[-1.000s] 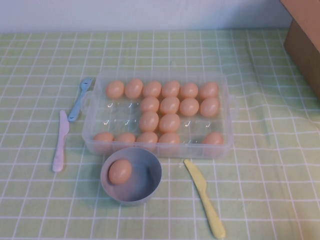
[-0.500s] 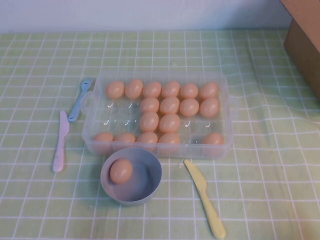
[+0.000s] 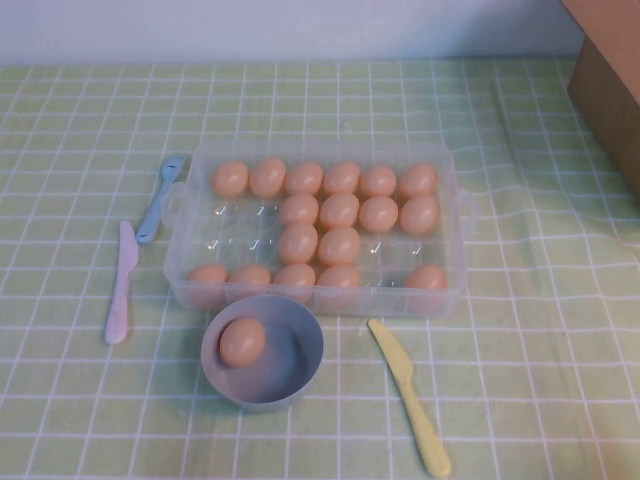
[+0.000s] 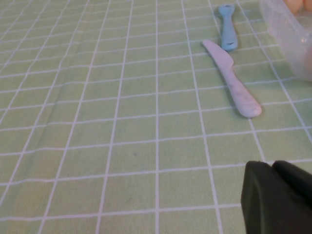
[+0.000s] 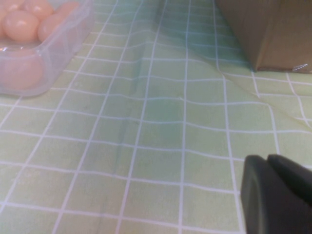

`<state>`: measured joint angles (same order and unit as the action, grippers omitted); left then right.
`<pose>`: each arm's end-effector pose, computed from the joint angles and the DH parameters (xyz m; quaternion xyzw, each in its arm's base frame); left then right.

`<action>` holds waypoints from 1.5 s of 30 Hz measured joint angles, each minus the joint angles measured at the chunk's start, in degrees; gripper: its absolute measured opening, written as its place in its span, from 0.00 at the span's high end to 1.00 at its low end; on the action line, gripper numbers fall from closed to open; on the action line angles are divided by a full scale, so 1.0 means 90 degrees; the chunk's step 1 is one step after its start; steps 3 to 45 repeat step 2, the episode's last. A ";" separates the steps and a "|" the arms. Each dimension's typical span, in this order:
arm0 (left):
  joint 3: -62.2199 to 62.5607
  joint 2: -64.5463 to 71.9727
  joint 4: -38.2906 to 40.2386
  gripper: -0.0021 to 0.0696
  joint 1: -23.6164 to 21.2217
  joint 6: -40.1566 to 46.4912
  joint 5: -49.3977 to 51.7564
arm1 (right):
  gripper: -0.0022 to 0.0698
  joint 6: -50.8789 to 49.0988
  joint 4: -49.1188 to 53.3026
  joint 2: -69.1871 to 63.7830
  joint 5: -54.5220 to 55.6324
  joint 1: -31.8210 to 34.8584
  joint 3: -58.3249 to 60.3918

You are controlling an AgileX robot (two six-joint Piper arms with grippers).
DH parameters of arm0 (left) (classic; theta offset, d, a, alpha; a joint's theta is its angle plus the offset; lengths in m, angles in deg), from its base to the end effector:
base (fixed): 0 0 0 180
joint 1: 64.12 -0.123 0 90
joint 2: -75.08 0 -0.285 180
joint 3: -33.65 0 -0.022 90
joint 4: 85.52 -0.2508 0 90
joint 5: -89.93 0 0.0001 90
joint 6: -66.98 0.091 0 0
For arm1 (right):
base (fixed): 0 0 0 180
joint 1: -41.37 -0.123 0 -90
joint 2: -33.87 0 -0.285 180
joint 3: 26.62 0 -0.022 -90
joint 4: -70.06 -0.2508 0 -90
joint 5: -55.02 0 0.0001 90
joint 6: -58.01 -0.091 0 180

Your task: Take an egg out of the egg box

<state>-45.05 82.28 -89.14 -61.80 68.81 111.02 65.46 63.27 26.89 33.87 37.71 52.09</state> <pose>0.0529 -0.0001 0.1720 0.0460 0.8023 0.0241 0.5947 0.0522 0.0072 0.1722 -0.0461 0.8009 0.0304 0.5962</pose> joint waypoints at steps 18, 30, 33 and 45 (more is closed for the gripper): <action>0.0000 0.0000 0.0000 0.98 0.0000 0.0000 0.0000 | 0.99 0.0000 0.0000 0.0000 0.0000 0.0000 0.0000; 0.0000 0.0000 0.0000 0.98 0.0000 0.0000 0.0000 | 0.99 0.0000 0.0000 0.0000 0.0000 0.0000 0.0000; 0.0000 0.0000 0.0000 0.98 0.0000 0.0000 0.0000 | 0.99 0.0000 0.0000 0.0000 0.0000 0.0000 0.0000; 0.0000 0.0000 0.0000 0.98 0.0000 0.0000 0.0000 | 0.99 0.0000 0.0000 0.0000 0.0000 0.0000 0.0000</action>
